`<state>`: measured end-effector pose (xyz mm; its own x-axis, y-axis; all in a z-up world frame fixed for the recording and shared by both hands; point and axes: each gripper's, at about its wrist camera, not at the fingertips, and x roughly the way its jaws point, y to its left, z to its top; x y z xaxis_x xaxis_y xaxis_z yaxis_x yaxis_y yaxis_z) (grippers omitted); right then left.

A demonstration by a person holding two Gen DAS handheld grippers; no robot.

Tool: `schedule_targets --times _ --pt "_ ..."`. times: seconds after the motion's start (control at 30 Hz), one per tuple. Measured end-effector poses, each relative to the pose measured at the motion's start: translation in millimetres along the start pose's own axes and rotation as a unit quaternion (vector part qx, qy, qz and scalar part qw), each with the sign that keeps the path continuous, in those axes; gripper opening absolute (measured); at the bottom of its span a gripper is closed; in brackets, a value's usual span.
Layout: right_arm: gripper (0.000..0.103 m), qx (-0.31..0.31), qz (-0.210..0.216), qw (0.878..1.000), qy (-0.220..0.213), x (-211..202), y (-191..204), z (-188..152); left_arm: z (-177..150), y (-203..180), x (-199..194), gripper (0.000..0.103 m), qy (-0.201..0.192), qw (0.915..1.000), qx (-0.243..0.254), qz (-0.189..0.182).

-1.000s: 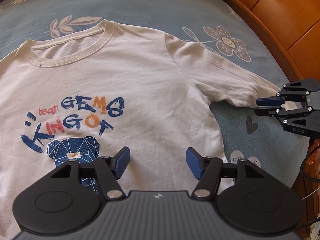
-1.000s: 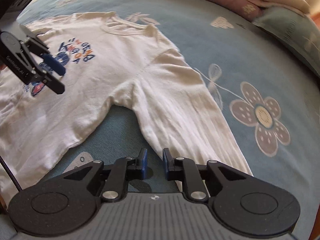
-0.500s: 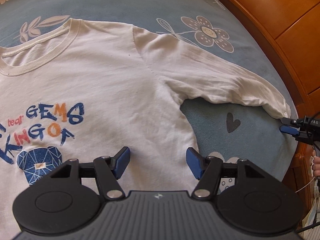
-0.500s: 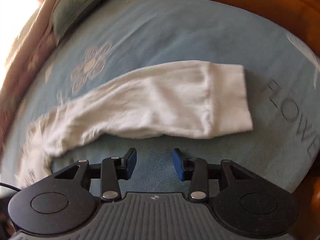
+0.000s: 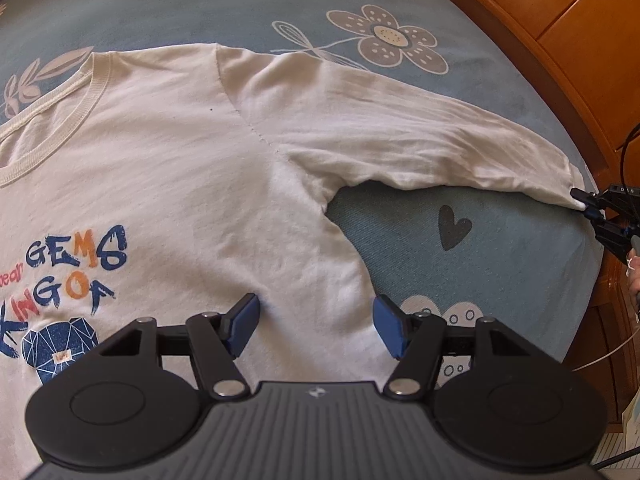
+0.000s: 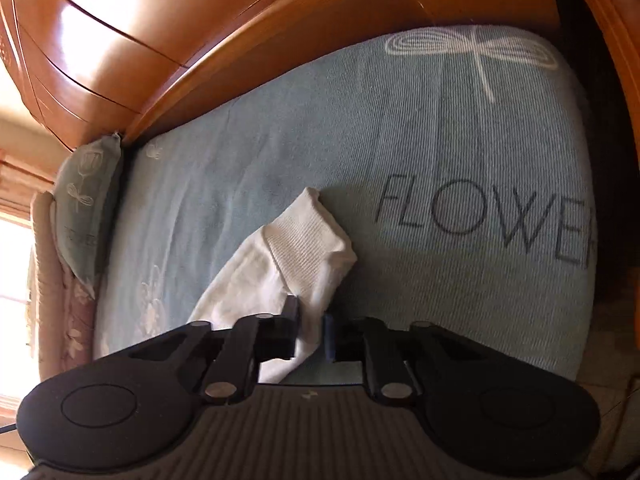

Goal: Fold clothes

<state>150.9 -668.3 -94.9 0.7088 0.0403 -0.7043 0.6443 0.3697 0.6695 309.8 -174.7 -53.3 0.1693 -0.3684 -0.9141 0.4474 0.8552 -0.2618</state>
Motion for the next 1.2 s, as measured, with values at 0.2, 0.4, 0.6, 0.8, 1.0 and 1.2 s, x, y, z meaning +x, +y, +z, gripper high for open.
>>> schedule_targets --times 0.2,0.4,0.6,0.8,1.0,1.2 --pt "0.016 -0.114 -0.036 0.993 -0.022 -8.7 28.8 16.8 -1.3 -2.6 0.5 0.063 0.002 1.0 0.004 0.002" --pt "0.037 -0.132 -0.134 0.982 -0.035 -22.5 26.6 15.0 5.4 -6.9 -14.9 0.063 -0.027 0.9995 0.017 0.006" --pt "0.055 -0.334 -0.128 0.933 -0.036 -1.3 85.9 -11.1 44.8 -10.5 -19.9 0.063 -0.081 0.9953 0.053 0.005" --pt "0.058 -0.438 -0.128 0.89 0.004 49.8 111.6 -33.0 87.2 -12.9 12.6 0.063 -0.095 0.9901 0.103 0.002" --pt "0.066 -0.46 -0.121 0.879 0.004 52.7 110.9 -33.0 120.2 -2.3 54.9 0.071 -0.085 0.9914 0.099 0.001" --pt "0.07 -0.477 -0.115 0.871 0.031 44.4 134.8 -53.0 131.5 3.7 28.2 0.071 -0.102 0.9916 0.076 -0.022"
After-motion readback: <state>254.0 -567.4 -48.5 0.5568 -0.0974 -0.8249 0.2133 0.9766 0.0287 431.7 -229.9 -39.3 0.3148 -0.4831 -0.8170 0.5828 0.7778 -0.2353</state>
